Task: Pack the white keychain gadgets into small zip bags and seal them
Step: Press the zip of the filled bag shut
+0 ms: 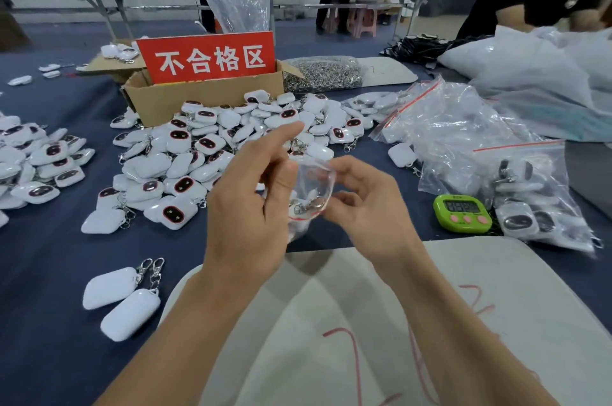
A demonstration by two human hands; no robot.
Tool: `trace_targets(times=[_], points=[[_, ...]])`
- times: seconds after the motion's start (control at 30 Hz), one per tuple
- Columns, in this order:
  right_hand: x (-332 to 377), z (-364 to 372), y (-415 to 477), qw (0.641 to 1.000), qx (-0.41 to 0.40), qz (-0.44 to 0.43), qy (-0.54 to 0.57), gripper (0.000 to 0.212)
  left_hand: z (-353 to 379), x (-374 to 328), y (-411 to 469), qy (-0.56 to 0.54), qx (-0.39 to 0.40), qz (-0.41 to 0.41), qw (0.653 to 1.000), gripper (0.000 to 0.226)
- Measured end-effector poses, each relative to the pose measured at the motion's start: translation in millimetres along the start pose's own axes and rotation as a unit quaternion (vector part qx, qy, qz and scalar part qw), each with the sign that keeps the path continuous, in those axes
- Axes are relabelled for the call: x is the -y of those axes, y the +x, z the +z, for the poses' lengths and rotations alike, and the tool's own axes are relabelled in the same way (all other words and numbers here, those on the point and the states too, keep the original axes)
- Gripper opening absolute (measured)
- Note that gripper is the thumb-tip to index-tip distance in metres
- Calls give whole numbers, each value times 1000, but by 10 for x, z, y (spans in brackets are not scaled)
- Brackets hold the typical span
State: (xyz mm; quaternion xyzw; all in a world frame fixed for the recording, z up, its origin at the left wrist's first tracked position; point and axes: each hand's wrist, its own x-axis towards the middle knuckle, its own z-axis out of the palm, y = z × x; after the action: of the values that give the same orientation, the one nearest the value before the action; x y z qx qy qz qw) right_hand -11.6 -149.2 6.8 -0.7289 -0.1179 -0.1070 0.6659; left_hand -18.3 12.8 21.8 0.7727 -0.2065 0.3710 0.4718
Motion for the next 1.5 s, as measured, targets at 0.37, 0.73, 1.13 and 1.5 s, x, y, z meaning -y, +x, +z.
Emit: trace_targets(times=[0.37,0.73,1.13,1.5], points=[[183,-86,-50,975,-182,-52,117,25,-67,39,101,-337,99,-316,881,33],[241,-242,-54,977,-172,-80,94,12,-75,-25,127,-274,-33,-280,919,14],[129,-228,0,981,-130,-22,145,15,-73,-30,128,-264,-33,-306,914,12],[170,-125,-56,982,-90,-13,163,11,28,-55,51,-266,-18,-296,917,24]])
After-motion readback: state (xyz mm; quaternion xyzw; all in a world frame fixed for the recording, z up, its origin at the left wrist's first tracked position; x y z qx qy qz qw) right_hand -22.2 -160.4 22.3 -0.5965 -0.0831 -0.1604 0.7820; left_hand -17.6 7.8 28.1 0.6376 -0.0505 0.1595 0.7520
